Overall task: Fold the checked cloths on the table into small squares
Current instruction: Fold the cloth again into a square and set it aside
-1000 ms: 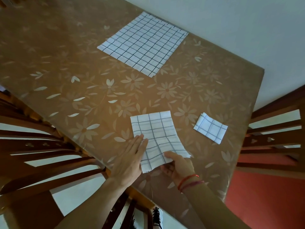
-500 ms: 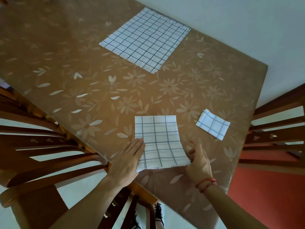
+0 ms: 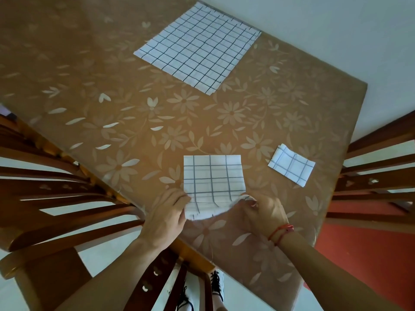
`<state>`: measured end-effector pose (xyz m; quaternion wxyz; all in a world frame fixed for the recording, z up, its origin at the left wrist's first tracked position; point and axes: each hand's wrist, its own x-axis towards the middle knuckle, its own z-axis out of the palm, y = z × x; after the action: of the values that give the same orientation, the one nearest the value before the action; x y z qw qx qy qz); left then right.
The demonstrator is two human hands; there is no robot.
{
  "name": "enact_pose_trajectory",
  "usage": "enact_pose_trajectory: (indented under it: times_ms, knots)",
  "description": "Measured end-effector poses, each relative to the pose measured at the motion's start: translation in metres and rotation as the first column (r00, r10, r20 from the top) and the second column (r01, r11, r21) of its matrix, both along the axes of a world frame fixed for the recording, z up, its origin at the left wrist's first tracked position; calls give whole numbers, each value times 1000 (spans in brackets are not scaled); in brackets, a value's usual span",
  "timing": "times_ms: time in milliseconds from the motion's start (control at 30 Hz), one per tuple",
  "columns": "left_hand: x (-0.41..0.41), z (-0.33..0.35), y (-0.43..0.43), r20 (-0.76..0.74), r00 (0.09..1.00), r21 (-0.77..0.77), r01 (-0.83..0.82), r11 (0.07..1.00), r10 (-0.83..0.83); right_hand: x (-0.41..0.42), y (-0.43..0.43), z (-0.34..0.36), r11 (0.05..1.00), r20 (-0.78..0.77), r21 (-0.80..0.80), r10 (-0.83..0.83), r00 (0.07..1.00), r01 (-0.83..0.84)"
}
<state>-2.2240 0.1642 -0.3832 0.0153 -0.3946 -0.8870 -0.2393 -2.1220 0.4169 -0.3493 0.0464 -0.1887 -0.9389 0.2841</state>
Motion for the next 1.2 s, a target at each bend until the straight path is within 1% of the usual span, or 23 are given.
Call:
enact_pose_trajectory:
  times_ms: [100, 167, 267, 400, 533, 633, 733, 800, 867, 933, 967, 1033, 1100, 1133, 1200]
  knots:
    - [-4, 3, 6, 15, 997, 63, -72, 995, 71, -10, 6, -2, 999, 61, -20, -45, 997, 46]
    - [-7, 7, 11, 69, 985, 87, -166, 982, 160, -19, 10, -5, 998, 81, -8, -56, 995, 57]
    - [-12, 10, 19, 194, 944, 50, -281, 958, 267, -33, 15, -7, 997, 92, -3, -76, 993, 76]
    - [-21, 8, 24, 244, 921, -4, -313, 950, 304, -50, 18, -11, 996, 172, 0, -89, 981, 91]
    - [-28, 2, 26, 196, 938, -57, -281, 958, 287, -64, 18, -11, 995, 247, 19, -97, 964, 96]
    - [-34, -4, 25, 100, 964, -150, -231, 961, 247, -70, 19, -12, 994, 284, 34, -106, 953, 100]
    - [-37, -3, 26, 8, 973, -218, -225, 950, 232, -73, 20, -14, 993, 272, 35, -117, 955, 112]
    - [-38, -2, 26, -32, 974, -217, -225, 950, 224, -75, 20, -15, 993, 270, 50, -121, 955, 112]
    - [-41, 0, 26, -41, 980, -211, -197, 957, 193, -76, 20, -12, 991, 259, 62, -128, 957, 116]
    - [-44, 2, 26, -43, 987, -214, -160, 964, 154, -76, 20, -7, 985, 204, 105, -159, 966, 140]
    - [-45, 3, 26, -48, 990, -224, -141, 964, 133, -76, 19, -6, 978, 147, 149, -166, 975, 144]
    - [-48, 3, 27, -56, 994, -264, -103, 959, 91, -77, 17, -7, 966, 27, 238, -113, 993, 103]
    - [-51, 0, 27, -56, 997, -304, -67, 950, 53, -81, 9, -8, 956, -52, 294, 11, 999, 5]
    - [-51, -1, 27, -56, 998, -320, -49, 946, 33, -84, 3, -10, 947, -51, 315, 81, 995, -61]
    - [-52, -4, 25, -53, 999, -340, -13, 940, -5, -90, -16, -10, 920, 26, 332, 212, 977, -208]
